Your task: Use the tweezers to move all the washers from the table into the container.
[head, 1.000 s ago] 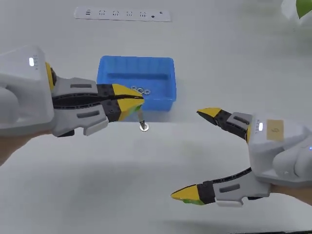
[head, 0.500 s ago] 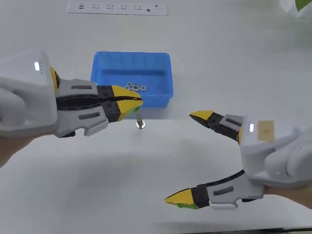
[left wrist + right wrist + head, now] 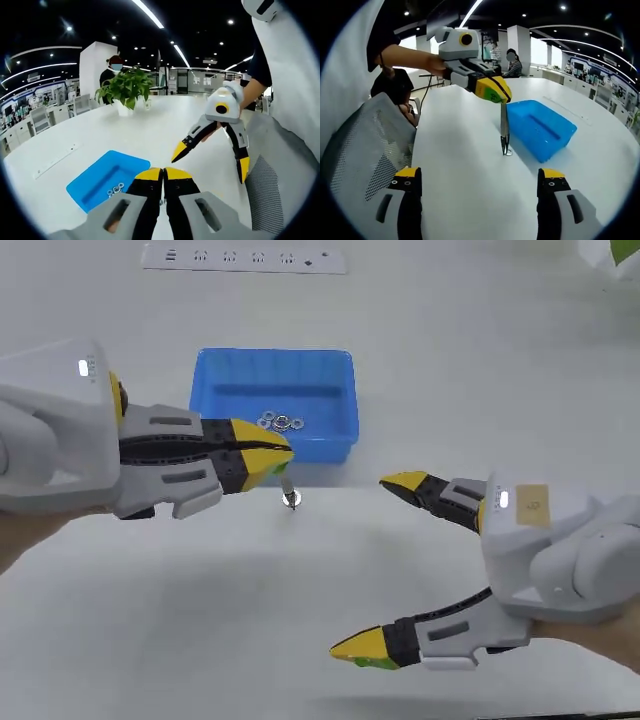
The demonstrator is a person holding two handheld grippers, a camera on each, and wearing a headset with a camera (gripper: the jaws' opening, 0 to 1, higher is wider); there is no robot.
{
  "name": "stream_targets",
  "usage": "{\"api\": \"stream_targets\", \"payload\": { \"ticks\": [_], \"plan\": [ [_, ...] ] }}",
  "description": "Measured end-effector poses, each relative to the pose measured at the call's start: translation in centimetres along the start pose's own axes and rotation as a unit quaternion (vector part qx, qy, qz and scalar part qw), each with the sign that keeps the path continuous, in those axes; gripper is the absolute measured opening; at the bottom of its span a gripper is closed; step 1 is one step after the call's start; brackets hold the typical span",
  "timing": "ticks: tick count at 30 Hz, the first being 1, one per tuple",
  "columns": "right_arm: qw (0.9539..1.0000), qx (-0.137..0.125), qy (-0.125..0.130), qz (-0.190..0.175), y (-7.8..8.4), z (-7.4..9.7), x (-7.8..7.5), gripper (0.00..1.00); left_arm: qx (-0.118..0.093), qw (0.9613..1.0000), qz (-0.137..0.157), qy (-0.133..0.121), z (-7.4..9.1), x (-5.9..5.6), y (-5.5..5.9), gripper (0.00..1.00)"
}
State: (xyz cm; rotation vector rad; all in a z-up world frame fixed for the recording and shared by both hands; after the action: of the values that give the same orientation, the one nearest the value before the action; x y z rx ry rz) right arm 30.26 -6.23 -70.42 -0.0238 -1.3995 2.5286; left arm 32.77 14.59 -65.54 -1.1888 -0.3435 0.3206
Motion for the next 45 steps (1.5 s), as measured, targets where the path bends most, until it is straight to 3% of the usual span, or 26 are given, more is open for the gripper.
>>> {"api": "stream_targets", "payload": {
  "ticks": [3,10,15,21,28,33,42,45],
  "plan": [
    [1.0,0.004,-0.005,0.002,-0.4,-0.6,-0.4,0.9,0.01,0.9998,-0.01,0.015,0.0,-0.2,-0.2,0.04],
    [0.9991,0.023,-0.033,0.012,-1.4,-2.6,-2.3,0.74,0.014,0.9997,-0.004,0.022,-0.4,-0.1,-0.3,0.04],
    [0.9982,0.019,-0.05,0.026,-2.3,-4.1,-3.5,0.63,0.023,0.9992,-0.001,0.031,-0.6,0.4,-0.5,0.04],
    [0.9968,0.017,-0.07,0.035,-3.0,-5.9,-3.9,0.51,0.029,0.9989,-0.007,0.038,-0.7,0.4,-0.6,0.04],
    [0.9956,0.017,-0.081,0.043,-3.5,-6.6,-4.6,0.24,0.03,0.9986,-0.004,0.043,-0.7,0.4,-0.5,0.04],
    [0.9943,0.022,-0.087,0.058,-3.6,-6.6,-5.3,0.13,0.031,0.9985,-0.003,0.044,-0.7,0.4,-0.5,0.04],
    [0.9911,0.03,-0.104,0.077,-3.8,-6.7,-5.6,0.1,0.032,0.9985,-0.005,0.043,-0.8,0.2,-0.6,0.04],
    [0.9904,0.025,-0.107,0.084,-3.7,-6.6,-5.7,0.1,0.039,0.9986,-0.017,0.031,-0.9,-0.2,-0.8,0.05]
  ]
}}
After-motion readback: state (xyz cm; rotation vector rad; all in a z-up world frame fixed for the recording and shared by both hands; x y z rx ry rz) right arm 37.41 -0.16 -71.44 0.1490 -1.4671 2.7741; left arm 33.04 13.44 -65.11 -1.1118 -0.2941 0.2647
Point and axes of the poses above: the centre of the closed fingertips' face, and the gripper's own axes: z roughly backward along the fingers, x roughly to its left, y roughly out of its underside, the point moved 10 cm from there along z, roughly backward along the fingers, and after that the axes turned 4 degrees about -z, right-handed, at the moved point
